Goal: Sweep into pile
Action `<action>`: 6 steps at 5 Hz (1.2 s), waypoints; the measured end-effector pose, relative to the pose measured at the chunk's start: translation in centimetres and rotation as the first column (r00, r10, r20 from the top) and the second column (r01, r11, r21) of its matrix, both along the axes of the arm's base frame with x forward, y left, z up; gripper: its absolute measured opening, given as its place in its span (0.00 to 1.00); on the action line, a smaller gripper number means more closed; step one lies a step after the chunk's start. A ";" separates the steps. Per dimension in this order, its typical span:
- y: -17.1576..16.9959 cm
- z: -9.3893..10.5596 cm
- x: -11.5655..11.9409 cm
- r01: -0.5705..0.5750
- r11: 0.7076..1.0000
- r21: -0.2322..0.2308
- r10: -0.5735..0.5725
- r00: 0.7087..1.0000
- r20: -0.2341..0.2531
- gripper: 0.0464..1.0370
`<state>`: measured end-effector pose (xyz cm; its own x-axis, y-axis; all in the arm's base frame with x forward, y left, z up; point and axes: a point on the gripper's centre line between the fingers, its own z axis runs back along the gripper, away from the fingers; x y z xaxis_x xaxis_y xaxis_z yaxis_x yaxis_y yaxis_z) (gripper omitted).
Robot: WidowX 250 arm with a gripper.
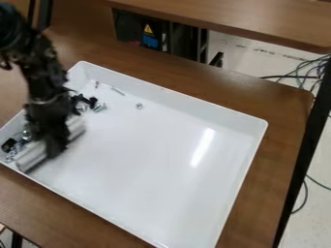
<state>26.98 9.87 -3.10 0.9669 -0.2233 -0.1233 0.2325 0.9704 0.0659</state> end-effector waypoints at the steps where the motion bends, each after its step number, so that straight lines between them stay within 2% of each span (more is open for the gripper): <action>1: -3.2 0.9 1.3 0.075 0.997 0.013 -0.075 0.997 0.031 0.32; 2: -6.8 0.9 2.0 0.159 0.987 0.024 -0.160 0.987 0.034 0.32; 3: -12.3 0.9 2.2 0.347 0.938 0.021 -0.348 0.937 0.043 0.32; 4: -16.1 0.0 1.9 0.525 0.851 0.018 -0.525 0.851 0.022 0.32; 5: -18.5 -0.7 1.4 0.693 0.721 0.011 -0.693 0.721 0.007 0.32; 6: -18.9 -1.1 1.8 0.733 0.680 -0.001 -0.733 0.680 0.002 0.37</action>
